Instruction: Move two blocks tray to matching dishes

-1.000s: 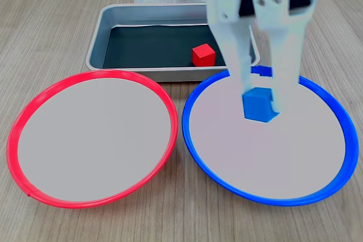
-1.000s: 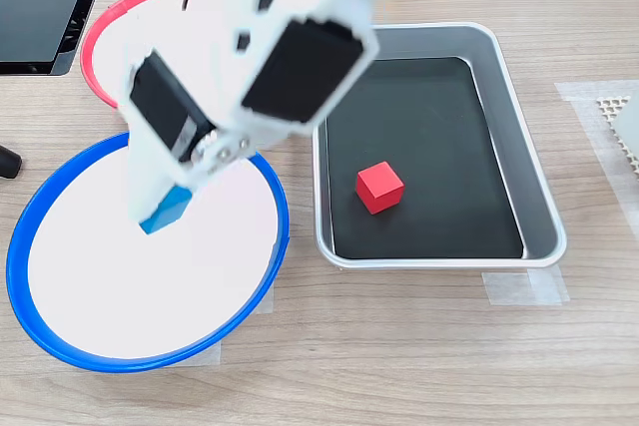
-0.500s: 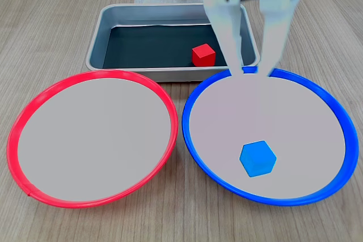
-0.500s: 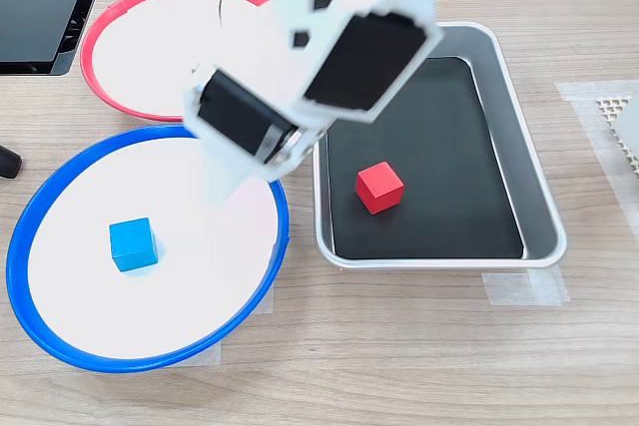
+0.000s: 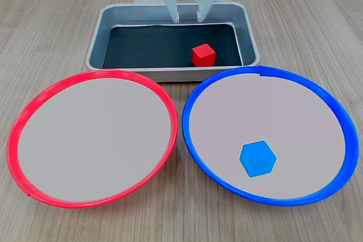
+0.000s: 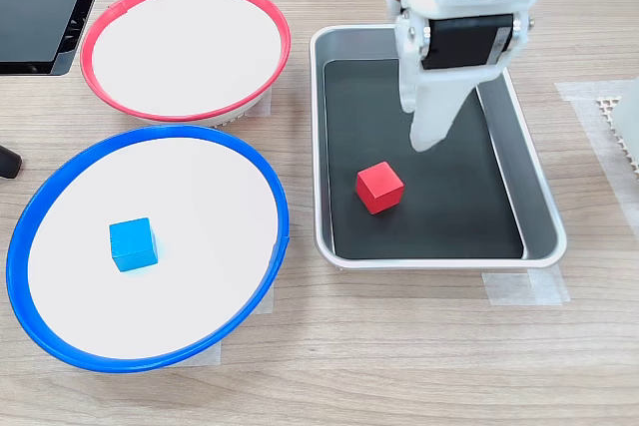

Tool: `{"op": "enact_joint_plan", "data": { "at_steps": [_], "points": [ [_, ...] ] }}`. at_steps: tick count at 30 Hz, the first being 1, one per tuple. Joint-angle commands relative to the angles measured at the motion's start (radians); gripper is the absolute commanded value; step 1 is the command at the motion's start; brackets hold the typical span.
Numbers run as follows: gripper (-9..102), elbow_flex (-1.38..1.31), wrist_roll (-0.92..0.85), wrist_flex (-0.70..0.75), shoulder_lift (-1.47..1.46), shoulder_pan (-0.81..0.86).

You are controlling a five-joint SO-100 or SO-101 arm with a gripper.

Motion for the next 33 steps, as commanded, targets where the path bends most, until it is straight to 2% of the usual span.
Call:
{"op": "enact_joint_plan", "data": {
  "at_steps": [1, 7, 17, 20, 23, 26, 31, 33],
  "points": [
    [27, 0.005, -0.103, -0.04, -0.003, 0.012],
    [27, 0.018, -0.149, -0.095, -0.041, -0.018],
    [26, 0.072, -0.187, -0.301, -0.126, -0.061],
    [19, 0.08, -0.198, -0.328, -0.144, -0.072],
    [7, 0.084, -0.192, -0.321, -0.147, -0.081],
    [1, 0.084, -0.193, -0.268, -0.138, -0.086],
    [0, 0.049, -0.167, -0.153, -0.087, -0.087],
    [0, -0.048, -0.12, -0.043, -0.064, -0.083]
  ]
}}
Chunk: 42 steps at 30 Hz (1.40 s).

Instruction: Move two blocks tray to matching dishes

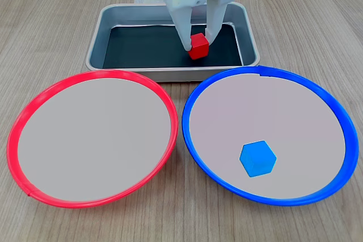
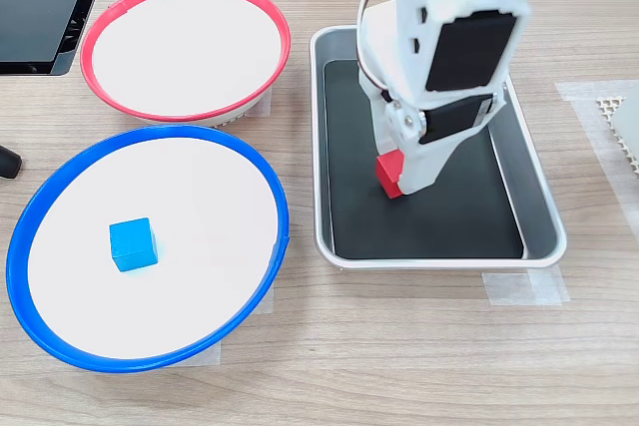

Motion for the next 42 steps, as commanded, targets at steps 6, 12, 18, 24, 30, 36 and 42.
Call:
{"op": "enact_joint_plan", "data": {
  "at_steps": [6, 12, 18, 24, 30, 36, 42],
  "points": [
    [0, -0.454, 0.413, 0.074, 0.078, 0.078],
    [0, -0.351, 0.394, -0.477, -0.066, 0.273],
    [5, -0.336, 0.367, -0.876, -0.413, 0.31],
    [32, -0.37, 0.376, -0.876, -0.423, 0.311],
    [0, -0.13, 0.957, -0.986, -0.048, 0.285],
    [0, 0.439, 1.74, -1.318, 0.529, 0.261],
    [0, 0.905, 1.991, -1.238, 1.019, 0.175]
  ]
}}
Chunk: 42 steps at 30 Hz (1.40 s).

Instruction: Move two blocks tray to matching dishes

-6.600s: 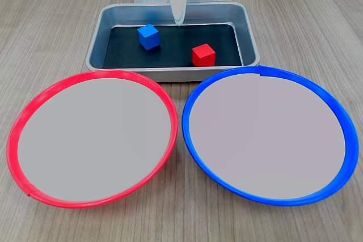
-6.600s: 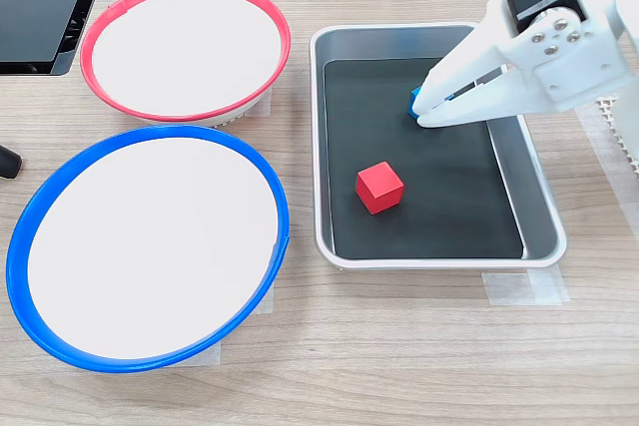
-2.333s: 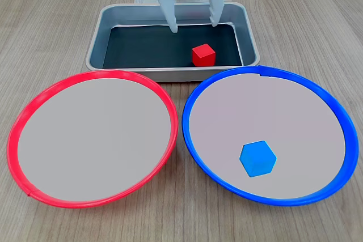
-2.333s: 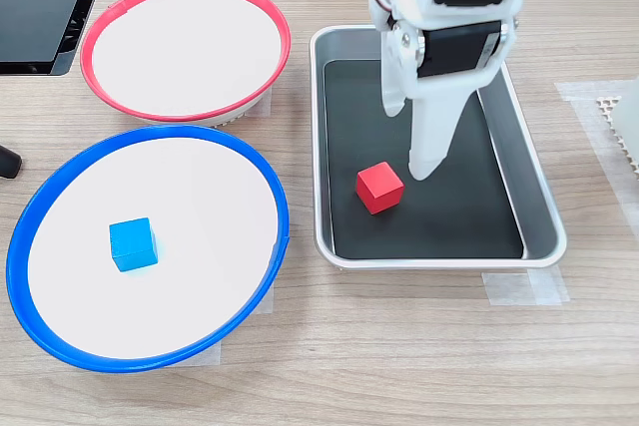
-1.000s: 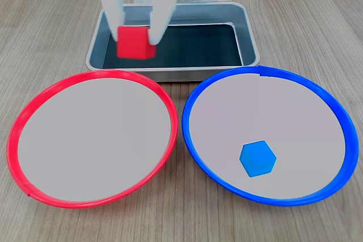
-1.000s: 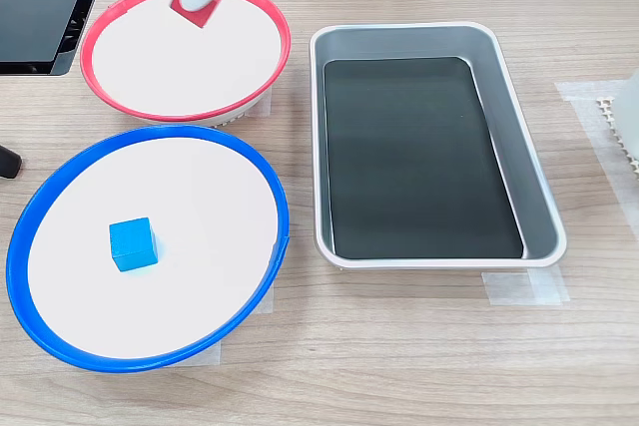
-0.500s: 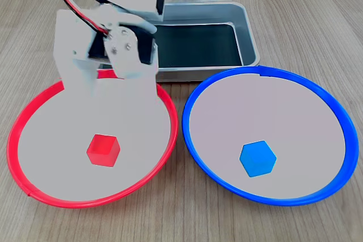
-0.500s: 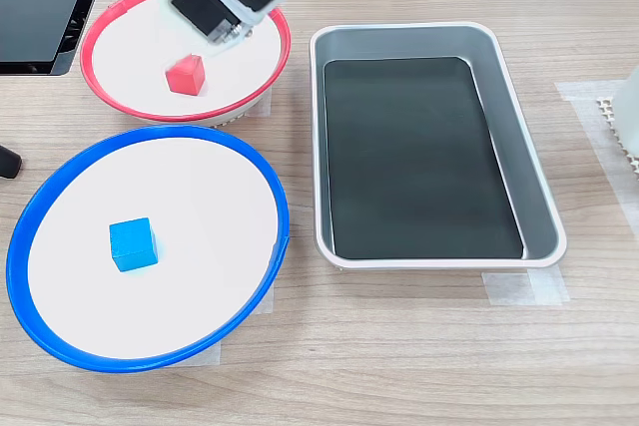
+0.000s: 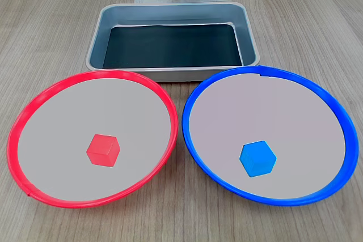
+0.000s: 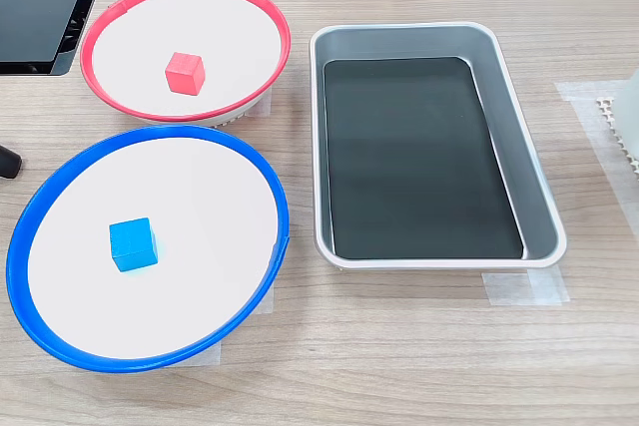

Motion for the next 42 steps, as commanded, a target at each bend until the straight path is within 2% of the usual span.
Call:
{"op": "enact_joint_plan", "data": {
  "at_steps": [1, 3, 7, 9, 18, 23, 24, 26, 42],
  "points": [
    [0, 0.172, 0.086, 0.118, 0.264, -0.038],
    [0, 0.262, 0.072, 0.262, 0.426, -0.058],
    [0, 0.388, 0.031, 0.446, 0.638, -0.071],
    [0, 0.394, -0.005, 0.6, 0.71, -0.071],
    [0, 0.396, -0.032, 0.948, 0.893, -0.058],
    [0, 0.396, -0.037, 0.98, 0.919, -0.067],
    [3, 0.396, -0.037, 0.98, 0.919, -0.067],
    [0, 0.396, -0.035, 0.98, 0.919, -0.066],
    [0, 0.396, -0.037, 0.98, 0.919, -0.067]
  ]
}}
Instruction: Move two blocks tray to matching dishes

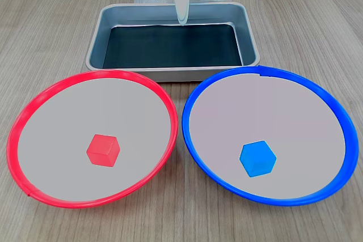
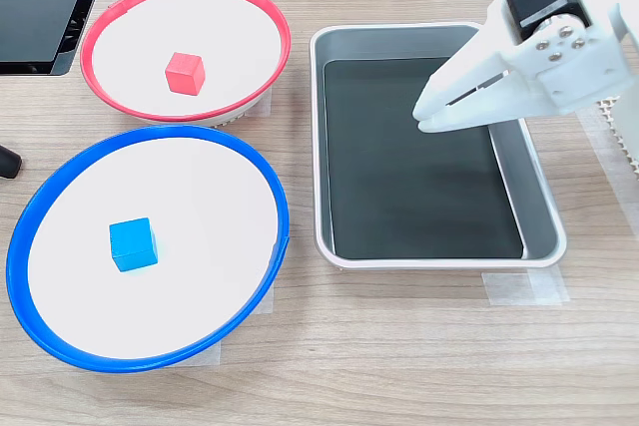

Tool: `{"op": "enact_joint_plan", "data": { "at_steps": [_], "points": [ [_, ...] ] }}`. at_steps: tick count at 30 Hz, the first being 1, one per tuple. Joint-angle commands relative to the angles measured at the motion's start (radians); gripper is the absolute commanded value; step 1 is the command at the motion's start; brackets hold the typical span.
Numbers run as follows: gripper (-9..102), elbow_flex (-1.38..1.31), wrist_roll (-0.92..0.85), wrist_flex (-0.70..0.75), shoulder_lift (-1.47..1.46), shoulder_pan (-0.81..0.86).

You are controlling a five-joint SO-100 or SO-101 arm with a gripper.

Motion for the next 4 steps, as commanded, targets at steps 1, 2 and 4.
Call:
{"op": "enact_joint_plan", "data": {
  "at_steps": [1, 2, 4],
  "points": [
    [0, 0.002, -0.006, 0.002, 0.023, -0.005],
    [0, 0.002, -0.006, 0.002, 0.023, -0.005],
    [0, 0.002, -0.006, 0.002, 0.023, -0.005]
  ]
}}
